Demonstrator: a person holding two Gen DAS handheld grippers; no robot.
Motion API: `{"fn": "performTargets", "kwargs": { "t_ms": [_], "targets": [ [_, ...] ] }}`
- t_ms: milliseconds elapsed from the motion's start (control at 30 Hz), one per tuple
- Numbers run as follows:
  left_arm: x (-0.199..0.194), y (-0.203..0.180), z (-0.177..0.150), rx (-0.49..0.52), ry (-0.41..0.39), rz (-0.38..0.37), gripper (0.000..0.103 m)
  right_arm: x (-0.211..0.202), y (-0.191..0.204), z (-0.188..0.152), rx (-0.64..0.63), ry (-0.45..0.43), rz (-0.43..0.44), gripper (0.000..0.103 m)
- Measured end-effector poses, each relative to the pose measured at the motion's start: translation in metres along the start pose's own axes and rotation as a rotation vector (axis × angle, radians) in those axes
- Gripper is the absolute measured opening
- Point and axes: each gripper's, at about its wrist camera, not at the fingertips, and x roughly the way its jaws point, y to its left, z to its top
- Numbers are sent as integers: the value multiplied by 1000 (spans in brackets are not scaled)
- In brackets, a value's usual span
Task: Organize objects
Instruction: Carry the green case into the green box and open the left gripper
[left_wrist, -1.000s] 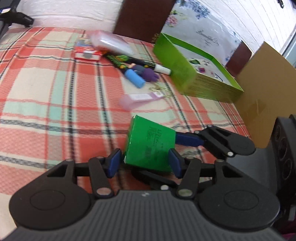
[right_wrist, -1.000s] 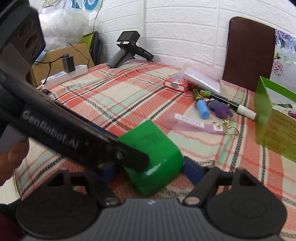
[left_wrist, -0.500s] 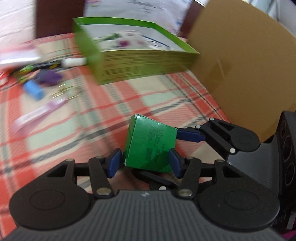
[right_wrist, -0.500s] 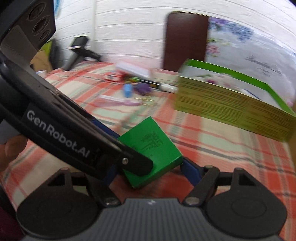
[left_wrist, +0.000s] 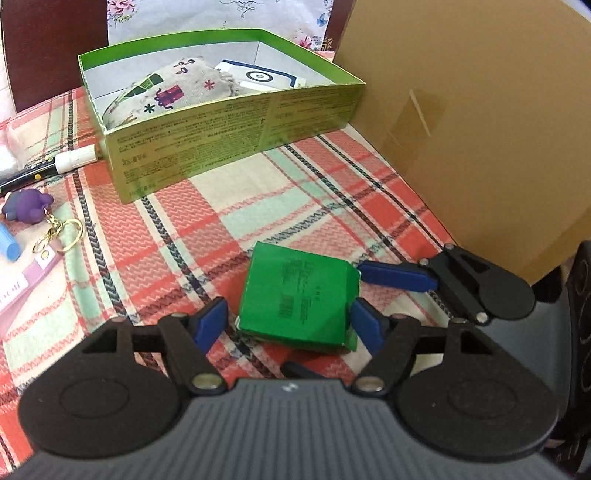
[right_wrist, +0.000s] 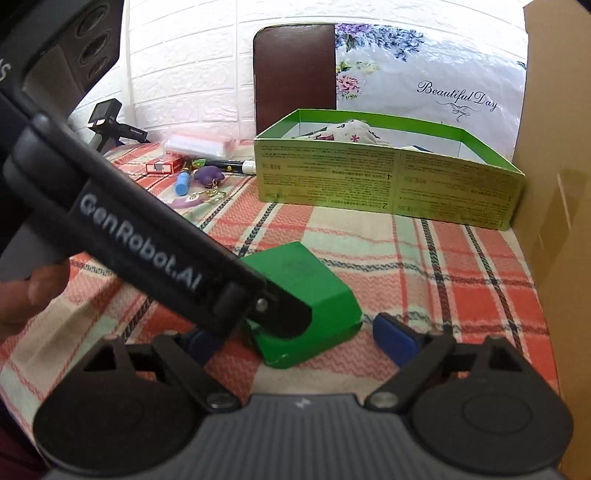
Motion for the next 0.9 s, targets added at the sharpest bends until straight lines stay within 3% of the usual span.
{"fn": "performTargets", "kwargs": {
  "t_ms": [67, 200, 500, 633, 900],
  "targets": [
    [2, 0, 0, -3, 4, -4, 71, 1, 1, 0, -4, 1, 0, 92],
    [3, -12, -6, 32, 12, -8, 64, -2, 8, -2, -20, -2, 12, 77],
    [-9, -26, -19, 70, -2, -22, 63, -26, 12, -17, -11, -42, -11, 75],
    [-24, -20, 6, 63, -81, -13, 63, -30, 14, 4, -60, -128, -55, 75],
    [-33, 5, 96, 63, -227, 58, 63, 2, -11, 84, -141, -301, -114, 75]
  ]
}}
